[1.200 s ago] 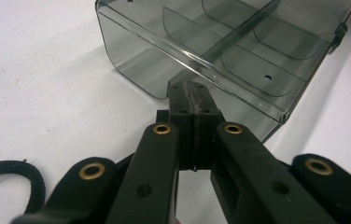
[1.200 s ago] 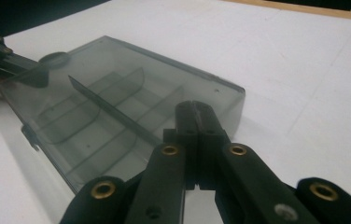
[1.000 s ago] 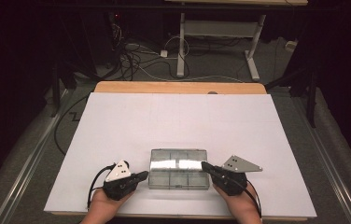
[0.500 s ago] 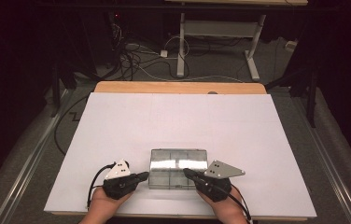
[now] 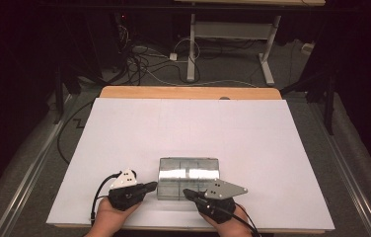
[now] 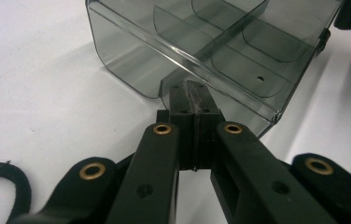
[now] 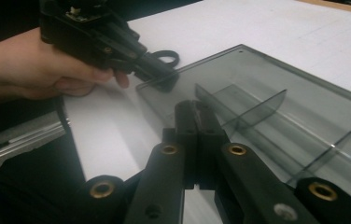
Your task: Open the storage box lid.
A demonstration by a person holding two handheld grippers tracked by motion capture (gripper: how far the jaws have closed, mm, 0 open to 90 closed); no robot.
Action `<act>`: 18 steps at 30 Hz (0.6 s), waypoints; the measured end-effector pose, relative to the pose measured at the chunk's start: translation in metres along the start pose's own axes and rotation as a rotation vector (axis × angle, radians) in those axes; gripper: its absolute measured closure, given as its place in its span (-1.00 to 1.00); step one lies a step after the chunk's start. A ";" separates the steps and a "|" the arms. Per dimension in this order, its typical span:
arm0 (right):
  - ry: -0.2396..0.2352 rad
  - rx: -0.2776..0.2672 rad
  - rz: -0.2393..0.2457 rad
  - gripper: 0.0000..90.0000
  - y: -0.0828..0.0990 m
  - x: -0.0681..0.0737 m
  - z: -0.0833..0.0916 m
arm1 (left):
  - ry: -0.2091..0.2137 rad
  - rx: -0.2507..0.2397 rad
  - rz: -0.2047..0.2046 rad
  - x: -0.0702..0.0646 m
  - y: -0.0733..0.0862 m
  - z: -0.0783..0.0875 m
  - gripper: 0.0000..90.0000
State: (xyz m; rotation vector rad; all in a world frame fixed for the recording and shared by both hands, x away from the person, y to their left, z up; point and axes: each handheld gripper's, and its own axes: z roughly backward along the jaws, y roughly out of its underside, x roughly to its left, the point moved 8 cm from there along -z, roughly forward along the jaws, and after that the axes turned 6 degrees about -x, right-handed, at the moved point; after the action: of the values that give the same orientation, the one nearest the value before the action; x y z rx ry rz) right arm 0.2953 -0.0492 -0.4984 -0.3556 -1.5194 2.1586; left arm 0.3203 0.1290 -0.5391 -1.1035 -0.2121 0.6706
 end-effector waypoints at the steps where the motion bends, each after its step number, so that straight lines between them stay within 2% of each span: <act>1: -0.003 -0.002 -0.004 1.00 0.001 0.002 0.000 | -0.002 -0.002 -0.002 0.000 0.000 0.000 0.96; 10: -0.038 0.024 -0.012 1.00 0.012 0.010 0.001 | 0.022 0.020 0.018 0.001 0.001 -0.001 0.96; 18: -0.049 0.092 -0.018 1.00 0.031 0.012 -0.005 | 0.024 0.023 0.022 0.001 0.001 -0.002 0.96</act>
State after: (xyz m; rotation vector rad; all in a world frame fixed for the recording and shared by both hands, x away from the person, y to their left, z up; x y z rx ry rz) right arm 0.2802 -0.0478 -0.5286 -0.2589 -1.4374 2.2299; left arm 0.3213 0.1286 -0.5408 -1.0927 -0.1718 0.6771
